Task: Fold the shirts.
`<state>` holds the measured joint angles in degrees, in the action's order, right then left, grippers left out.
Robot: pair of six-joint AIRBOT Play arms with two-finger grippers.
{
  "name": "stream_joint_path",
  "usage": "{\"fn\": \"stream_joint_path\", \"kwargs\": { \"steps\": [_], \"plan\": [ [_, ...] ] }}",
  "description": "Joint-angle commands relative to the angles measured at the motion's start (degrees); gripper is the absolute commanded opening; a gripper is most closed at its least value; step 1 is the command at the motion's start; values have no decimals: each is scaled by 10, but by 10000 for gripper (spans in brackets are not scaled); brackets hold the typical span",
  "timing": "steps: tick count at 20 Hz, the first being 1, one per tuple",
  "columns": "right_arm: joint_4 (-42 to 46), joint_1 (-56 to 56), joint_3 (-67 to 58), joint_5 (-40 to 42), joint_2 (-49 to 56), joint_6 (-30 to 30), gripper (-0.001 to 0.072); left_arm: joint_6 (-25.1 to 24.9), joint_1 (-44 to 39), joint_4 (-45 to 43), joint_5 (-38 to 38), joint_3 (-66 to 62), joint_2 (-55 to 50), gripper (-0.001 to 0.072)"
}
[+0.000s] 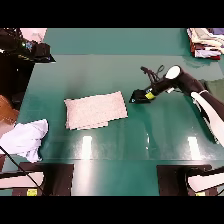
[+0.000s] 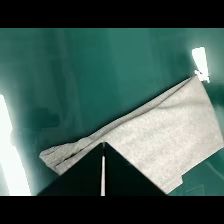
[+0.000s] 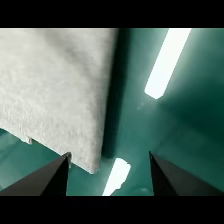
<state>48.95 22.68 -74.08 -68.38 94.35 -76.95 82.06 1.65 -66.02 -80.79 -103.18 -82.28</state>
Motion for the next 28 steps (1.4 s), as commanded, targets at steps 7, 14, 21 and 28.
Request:
{"fn": "stream_joint_path", "kwargs": {
  "steps": [7, 14, 21, 28],
  "plan": [
    [-177, 65, 8, 92, 91, 57, 555, 0, -50, 11, 54, 3, -5, 22],
    [-172, 139, -121, 62, 155, 65, 36, 0, -60, 14, 47, 3, -4, 22],
    [-21, 7, -154, 23, 38, 60, 14, 5, -72, 22, 10, 3, -4, 21],
    [21, -332, -154, 24, -89, 58, 14, 5, -170, 22, 85, 3, -4, 21]
  ]
}}
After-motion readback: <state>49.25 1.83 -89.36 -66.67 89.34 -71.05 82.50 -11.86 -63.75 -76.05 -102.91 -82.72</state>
